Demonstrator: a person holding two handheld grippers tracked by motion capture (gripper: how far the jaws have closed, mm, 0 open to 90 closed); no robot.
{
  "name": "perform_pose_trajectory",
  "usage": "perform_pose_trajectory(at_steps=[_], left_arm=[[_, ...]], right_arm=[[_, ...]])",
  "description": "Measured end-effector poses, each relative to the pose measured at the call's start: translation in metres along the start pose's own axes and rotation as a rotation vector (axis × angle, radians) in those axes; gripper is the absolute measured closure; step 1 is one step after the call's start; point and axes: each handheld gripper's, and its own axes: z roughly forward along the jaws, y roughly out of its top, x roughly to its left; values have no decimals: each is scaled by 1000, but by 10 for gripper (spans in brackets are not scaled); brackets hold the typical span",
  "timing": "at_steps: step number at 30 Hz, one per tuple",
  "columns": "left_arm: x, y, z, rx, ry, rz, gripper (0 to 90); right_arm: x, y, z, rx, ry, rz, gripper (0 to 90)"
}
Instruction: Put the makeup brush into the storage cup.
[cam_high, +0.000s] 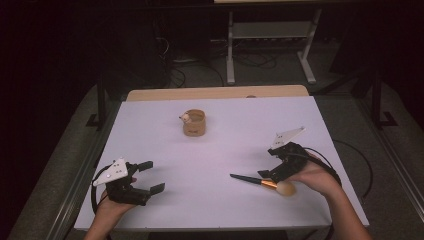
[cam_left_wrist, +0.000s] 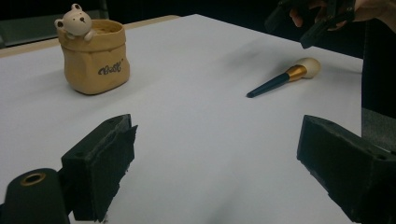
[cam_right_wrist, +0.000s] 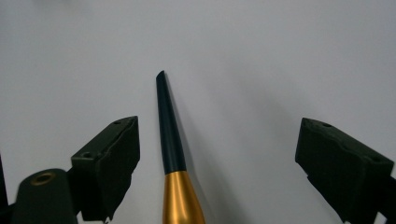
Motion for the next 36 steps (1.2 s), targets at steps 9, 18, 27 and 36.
perform_pose_trajectory(at_steps=[9, 18, 27, 36], left_arm=[[0, 0, 0, 3, 1, 0, 106], [0, -1, 1, 3, -2, -2, 106], [0, -1, 0, 4, -1, 1, 106], [0, 0, 0, 4, 0, 1, 107]], right_arm=[[-1, -1, 1, 49, 14, -19, 153], [-1, -4, 8, 112, 34, -66, 183], [1, -7, 12, 172, 49, -79, 235], [3, -9, 15, 219, 59, -103, 304]])
